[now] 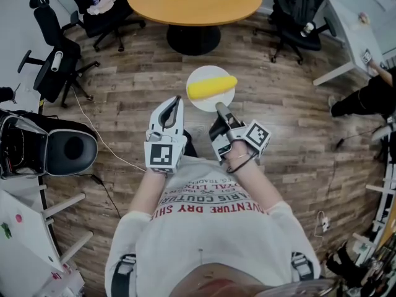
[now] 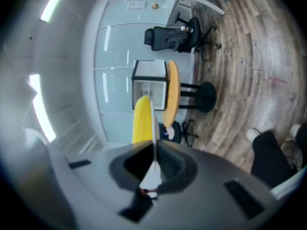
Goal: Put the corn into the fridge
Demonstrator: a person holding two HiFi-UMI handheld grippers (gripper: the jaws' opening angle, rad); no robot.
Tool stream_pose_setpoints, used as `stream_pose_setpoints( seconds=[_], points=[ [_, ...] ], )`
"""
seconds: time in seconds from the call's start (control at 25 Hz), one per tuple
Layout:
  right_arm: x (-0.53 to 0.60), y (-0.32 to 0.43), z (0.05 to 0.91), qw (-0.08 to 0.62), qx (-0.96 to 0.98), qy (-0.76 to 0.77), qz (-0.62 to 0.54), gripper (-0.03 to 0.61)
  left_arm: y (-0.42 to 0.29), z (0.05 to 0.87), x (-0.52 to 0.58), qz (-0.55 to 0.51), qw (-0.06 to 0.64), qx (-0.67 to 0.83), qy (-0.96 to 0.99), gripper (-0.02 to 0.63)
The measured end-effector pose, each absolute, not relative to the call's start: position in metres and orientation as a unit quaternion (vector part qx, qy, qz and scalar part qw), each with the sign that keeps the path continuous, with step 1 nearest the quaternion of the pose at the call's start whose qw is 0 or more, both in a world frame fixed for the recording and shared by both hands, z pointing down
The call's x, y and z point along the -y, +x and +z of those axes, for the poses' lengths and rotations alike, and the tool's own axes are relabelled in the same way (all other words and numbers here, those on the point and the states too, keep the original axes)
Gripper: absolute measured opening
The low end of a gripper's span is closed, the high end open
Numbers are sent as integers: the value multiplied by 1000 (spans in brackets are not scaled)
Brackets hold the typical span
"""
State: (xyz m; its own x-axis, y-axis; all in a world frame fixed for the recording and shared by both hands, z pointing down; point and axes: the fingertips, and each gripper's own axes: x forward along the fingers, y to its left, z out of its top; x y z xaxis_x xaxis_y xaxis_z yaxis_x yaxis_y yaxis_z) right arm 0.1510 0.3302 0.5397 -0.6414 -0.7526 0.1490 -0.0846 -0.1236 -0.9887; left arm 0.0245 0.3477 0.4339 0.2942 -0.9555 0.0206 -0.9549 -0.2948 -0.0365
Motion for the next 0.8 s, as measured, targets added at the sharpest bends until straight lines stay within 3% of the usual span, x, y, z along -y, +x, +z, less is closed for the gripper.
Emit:
stream_pose_setpoints(
  seconds=[0.8],
  points=[
    [-97,49,524,286,-605,-383,-637,37,-89,415,-98,-9,17,-551,-834,25]
  ],
)
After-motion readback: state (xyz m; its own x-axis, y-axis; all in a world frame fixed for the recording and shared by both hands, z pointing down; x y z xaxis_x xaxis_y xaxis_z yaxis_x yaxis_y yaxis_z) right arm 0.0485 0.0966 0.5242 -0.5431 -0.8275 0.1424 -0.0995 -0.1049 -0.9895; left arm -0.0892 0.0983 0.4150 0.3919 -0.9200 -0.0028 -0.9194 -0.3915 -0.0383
